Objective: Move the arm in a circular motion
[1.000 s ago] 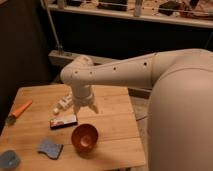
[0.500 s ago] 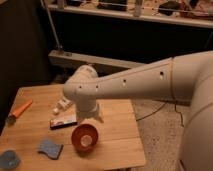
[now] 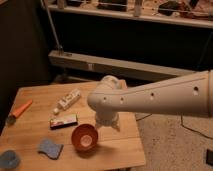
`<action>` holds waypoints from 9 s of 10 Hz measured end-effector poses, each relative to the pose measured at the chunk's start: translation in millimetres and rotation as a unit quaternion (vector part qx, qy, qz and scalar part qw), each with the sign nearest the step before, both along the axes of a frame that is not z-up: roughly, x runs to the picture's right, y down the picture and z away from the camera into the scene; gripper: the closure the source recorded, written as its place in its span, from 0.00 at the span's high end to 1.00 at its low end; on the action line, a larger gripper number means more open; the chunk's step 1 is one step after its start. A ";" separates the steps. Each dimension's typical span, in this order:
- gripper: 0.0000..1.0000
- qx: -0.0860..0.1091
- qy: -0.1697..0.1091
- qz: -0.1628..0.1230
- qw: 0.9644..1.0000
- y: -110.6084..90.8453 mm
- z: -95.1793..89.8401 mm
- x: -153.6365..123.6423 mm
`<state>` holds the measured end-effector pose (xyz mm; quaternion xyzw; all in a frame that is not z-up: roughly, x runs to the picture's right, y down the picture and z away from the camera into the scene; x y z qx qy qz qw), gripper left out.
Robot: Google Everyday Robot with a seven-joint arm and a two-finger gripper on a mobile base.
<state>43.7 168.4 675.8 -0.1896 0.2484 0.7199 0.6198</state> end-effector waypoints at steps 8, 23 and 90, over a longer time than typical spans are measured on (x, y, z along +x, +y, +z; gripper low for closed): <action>0.65 0.087 0.081 -0.085 0.989 -163.5 87.8 4.7; 0.65 0.060 -0.212 -0.170 0.961 19.5 -70.8 -166.4; 0.65 -0.073 -0.149 -0.192 0.967 -13.4 -26.9 -270.6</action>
